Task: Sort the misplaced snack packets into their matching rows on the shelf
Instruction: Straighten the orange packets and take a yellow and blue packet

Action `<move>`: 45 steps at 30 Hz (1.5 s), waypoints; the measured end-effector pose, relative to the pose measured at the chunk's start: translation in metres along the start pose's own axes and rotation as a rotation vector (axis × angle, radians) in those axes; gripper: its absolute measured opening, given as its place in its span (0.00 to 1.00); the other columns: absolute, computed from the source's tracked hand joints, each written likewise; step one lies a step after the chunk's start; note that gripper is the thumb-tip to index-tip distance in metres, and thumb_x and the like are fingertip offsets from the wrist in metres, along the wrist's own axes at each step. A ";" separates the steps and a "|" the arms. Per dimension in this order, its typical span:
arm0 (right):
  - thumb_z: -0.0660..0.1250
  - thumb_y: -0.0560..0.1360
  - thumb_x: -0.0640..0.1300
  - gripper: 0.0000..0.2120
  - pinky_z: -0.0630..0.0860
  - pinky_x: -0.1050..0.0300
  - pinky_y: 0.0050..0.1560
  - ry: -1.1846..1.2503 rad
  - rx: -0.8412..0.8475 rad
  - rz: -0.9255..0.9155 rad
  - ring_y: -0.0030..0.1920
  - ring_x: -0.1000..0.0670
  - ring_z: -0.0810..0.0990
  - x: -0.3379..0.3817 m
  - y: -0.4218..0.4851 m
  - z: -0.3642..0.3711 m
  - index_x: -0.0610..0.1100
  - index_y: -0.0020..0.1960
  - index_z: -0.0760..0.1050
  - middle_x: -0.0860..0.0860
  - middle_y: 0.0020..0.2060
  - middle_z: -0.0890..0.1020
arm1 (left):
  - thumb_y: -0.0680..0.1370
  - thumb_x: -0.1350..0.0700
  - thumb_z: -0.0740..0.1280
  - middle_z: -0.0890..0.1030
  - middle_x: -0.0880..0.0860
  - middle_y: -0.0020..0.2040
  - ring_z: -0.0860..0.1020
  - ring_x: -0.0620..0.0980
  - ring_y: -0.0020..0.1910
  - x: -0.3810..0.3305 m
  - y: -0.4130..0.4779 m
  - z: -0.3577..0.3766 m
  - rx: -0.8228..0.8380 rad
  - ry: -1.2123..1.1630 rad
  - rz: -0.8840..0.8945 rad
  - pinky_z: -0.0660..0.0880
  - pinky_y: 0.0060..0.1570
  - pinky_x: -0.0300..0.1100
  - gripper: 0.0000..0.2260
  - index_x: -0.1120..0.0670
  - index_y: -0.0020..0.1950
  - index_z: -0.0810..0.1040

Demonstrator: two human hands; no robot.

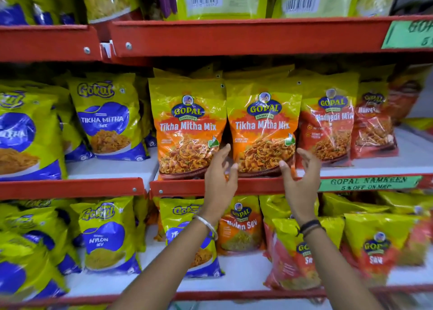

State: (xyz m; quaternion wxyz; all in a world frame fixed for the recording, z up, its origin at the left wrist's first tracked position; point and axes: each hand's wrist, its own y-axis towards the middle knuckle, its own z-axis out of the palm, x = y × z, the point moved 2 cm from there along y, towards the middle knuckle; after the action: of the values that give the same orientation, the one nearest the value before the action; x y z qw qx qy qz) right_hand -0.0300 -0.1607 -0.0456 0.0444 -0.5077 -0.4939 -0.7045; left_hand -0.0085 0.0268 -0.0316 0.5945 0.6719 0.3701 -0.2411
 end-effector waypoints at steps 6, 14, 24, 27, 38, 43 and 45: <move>0.69 0.73 0.40 0.13 0.70 0.66 0.58 0.030 0.231 0.067 0.56 0.53 0.76 -0.010 -0.110 0.029 0.50 0.56 0.72 0.48 0.52 0.78 | 0.77 0.62 0.60 0.77 0.53 0.59 0.75 0.50 0.60 0.034 -0.086 -0.050 -0.163 0.031 -0.035 0.74 0.59 0.47 0.12 0.56 0.60 0.73; 0.69 0.73 0.33 0.19 0.72 0.56 0.52 0.038 0.552 0.603 0.51 0.51 0.76 -0.071 -0.214 0.090 0.35 0.61 0.69 0.44 0.53 0.77 | 0.74 0.61 0.62 0.73 0.61 0.63 0.71 0.58 0.64 0.143 -0.165 -0.110 -0.145 0.170 -0.444 0.67 0.66 0.54 0.18 0.61 0.63 0.69; 0.72 0.71 0.37 0.22 0.75 0.56 0.58 -0.005 0.768 0.737 0.57 0.49 0.79 -0.118 -0.245 0.124 0.41 0.64 0.72 0.43 0.60 0.80 | 0.72 0.70 0.68 0.76 0.64 0.64 0.75 0.61 0.62 0.235 -0.164 -0.127 0.118 0.074 -0.906 0.71 0.63 0.54 0.22 0.64 0.65 0.70; 0.74 0.69 0.39 0.21 0.76 0.54 0.57 -0.036 0.715 0.728 0.57 0.47 0.79 -0.119 -0.249 0.121 0.41 0.61 0.74 0.43 0.58 0.82 | 0.70 0.67 0.71 0.81 0.65 0.55 0.79 0.65 0.55 0.240 -0.167 -0.133 0.169 0.101 -0.835 0.75 0.57 0.57 0.16 0.64 0.57 0.77; 0.77 0.66 0.38 0.22 0.77 0.67 0.52 0.026 0.575 0.578 0.52 0.62 0.81 -0.034 -0.270 0.099 0.54 0.55 0.78 0.56 0.52 0.83 | 0.69 0.71 0.70 0.82 0.55 0.50 0.79 0.53 0.49 0.173 -0.191 -0.185 0.067 -0.125 -0.646 0.77 0.53 0.60 0.17 0.53 0.53 0.79; 0.79 0.62 0.46 0.21 0.77 0.69 0.50 0.104 0.495 0.464 0.51 0.61 0.82 0.028 -0.264 0.104 0.52 0.54 0.80 0.64 0.46 0.85 | 0.68 0.70 0.71 0.84 0.44 0.36 0.80 0.37 0.40 0.128 -0.170 -0.238 0.113 -0.151 -0.538 0.76 0.42 0.33 0.16 0.50 0.46 0.81; 0.78 0.63 0.48 0.20 0.76 0.71 0.48 0.134 0.483 0.388 0.50 0.63 0.82 0.051 -0.254 0.111 0.55 0.53 0.80 0.67 0.45 0.84 | 0.68 0.69 0.72 0.85 0.39 0.37 0.81 0.36 0.40 0.109 -0.154 -0.256 0.147 -0.151 -0.496 0.76 0.41 0.31 0.15 0.49 0.45 0.82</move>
State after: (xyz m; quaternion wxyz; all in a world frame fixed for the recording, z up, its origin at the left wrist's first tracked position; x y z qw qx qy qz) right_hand -0.1229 0.0734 -0.1729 0.3297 -0.5195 -0.5370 -0.5772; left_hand -0.0920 0.3028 -0.1652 0.4928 0.5821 0.4594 -0.4552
